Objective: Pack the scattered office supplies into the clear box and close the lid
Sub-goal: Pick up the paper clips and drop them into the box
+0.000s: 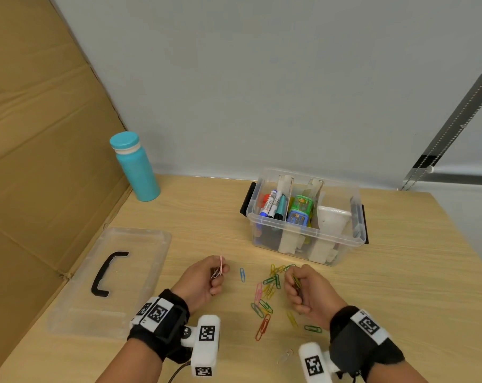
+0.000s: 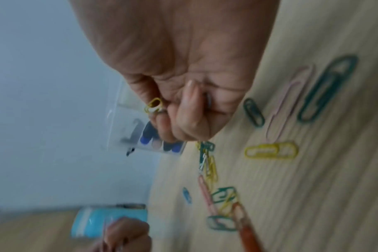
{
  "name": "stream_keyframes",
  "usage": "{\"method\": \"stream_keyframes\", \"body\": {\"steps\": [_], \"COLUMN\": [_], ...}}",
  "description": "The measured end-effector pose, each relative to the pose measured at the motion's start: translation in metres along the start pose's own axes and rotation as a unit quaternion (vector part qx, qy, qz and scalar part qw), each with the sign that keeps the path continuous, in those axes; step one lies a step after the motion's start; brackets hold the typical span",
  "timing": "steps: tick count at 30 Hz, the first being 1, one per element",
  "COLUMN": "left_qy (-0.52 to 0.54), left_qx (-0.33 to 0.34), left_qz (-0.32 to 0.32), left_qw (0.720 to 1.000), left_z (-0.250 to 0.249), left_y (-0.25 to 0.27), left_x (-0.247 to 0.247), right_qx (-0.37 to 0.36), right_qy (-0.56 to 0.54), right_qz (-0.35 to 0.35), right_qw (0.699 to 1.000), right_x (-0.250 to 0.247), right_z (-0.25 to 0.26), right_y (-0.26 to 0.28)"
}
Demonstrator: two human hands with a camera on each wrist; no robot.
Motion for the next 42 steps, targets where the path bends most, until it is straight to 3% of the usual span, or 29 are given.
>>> {"method": "stream_keyframes", "body": {"steps": [2, 6, 8, 9, 10, 12, 13, 14, 16, 20, 23, 25, 27, 30, 33, 36, 37, 39, 42], "left_qy": [0.058, 0.079, -0.026, -0.14, -0.278, -0.512, -0.578, -0.616, -0.65, -0.675, -0.685, -0.69, -0.681, -0.628, -0.555, -0.524, -0.521, -0.521, -0.523], "left_qx": [0.002, -0.011, -0.018, -0.003, 0.019, 0.06, 0.058, 0.044, 0.024, 0.035, 0.032, 0.039, 0.054, 0.096, 0.138, 0.169, 0.176, 0.189, 0.208], "left_qz": [0.046, 0.06, -0.007, -0.059, -0.111, -0.188, -0.206, -0.214, -0.212, -0.218, -0.214, -0.198, -0.178, -0.137, -0.102, -0.099, -0.1, -0.1, -0.098], "left_qw": [0.997, 0.995, 0.999, 0.988, 0.954, 0.836, 0.788, 0.757, 0.729, 0.704, 0.695, 0.695, 0.708, 0.76, 0.814, 0.829, 0.829, 0.827, 0.821], "left_z": [0.0, 0.0, 0.0, -0.001, -0.002, -0.001, 0.0, 0.002, 0.006, 0.009, 0.01, 0.01, 0.01, 0.014, 0.016, 0.018, 0.018, 0.017, 0.015], "left_y": [0.0, -0.005, -0.012, -0.016, -0.02, -0.029, -0.032, -0.035, -0.041, -0.046, -0.044, -0.042, -0.036, -0.023, -0.007, 0.002, 0.004, 0.008, 0.013], "left_x": [0.0, 0.002, 0.003, 0.003, 0.003, 0.005, 0.009, 0.013, 0.02, 0.027, 0.027, 0.025, 0.023, 0.017, 0.009, 0.002, 0.002, 0.004, 0.011], "right_qx": [0.015, 0.012, 0.017, 0.017, 0.014, 0.013, 0.021, 0.031, 0.046, 0.061, 0.041, 0.026, 0.024, 0.013, -0.04, -0.086, -0.107, -0.144, -0.096], "right_qy": [-0.079, 0.042, 0.182, 0.275, 0.37, 0.52, 0.564, 0.596, 0.641, 0.673, 0.706, 0.705, 0.662, 0.573, 0.511, 0.454, 0.47, 0.558, 0.684], "right_qz": [0.004, -0.053, -0.087, -0.096, -0.097, -0.08, -0.078, -0.082, -0.089, -0.095, -0.067, -0.034, -0.003, 0.036, 0.057, 0.05, 0.032, -0.019, -0.048], "right_qw": [0.997, 0.998, 0.979, 0.956, 0.924, 0.85, 0.822, 0.798, 0.761, 0.731, 0.704, 0.708, 0.749, 0.818, 0.857, 0.885, 0.876, 0.817, 0.722], "right_x": [-0.001, -0.001, -0.001, 0.0, 0.002, 0.014, 0.022, 0.029, 0.04, 0.049, 0.051, 0.049, 0.04, 0.02, -0.001, -0.012, -0.016, -0.024, -0.027], "right_z": [0.0, -0.001, 0.0, 0.001, 0.003, 0.005, 0.005, 0.003, -0.004, -0.015, -0.017, -0.014, -0.009, 0.005, 0.037, 0.089, 0.106, 0.134, 0.154], "right_y": [0.0, -0.012, -0.019, -0.023, -0.026, -0.028, -0.029, -0.031, -0.038, -0.046, -0.038, -0.031, -0.026, -0.008, 0.02, 0.045, 0.048, 0.043, 0.017]}}
Point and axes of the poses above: each hand's wrist, its own y-axis away from the middle knuckle, its own x-axis out of the palm, z = x × y, the point moved 1 cm from there along -y, towards the middle knuckle, and after that the axes turned 10 degrees about -x, right-handed, at the moved point
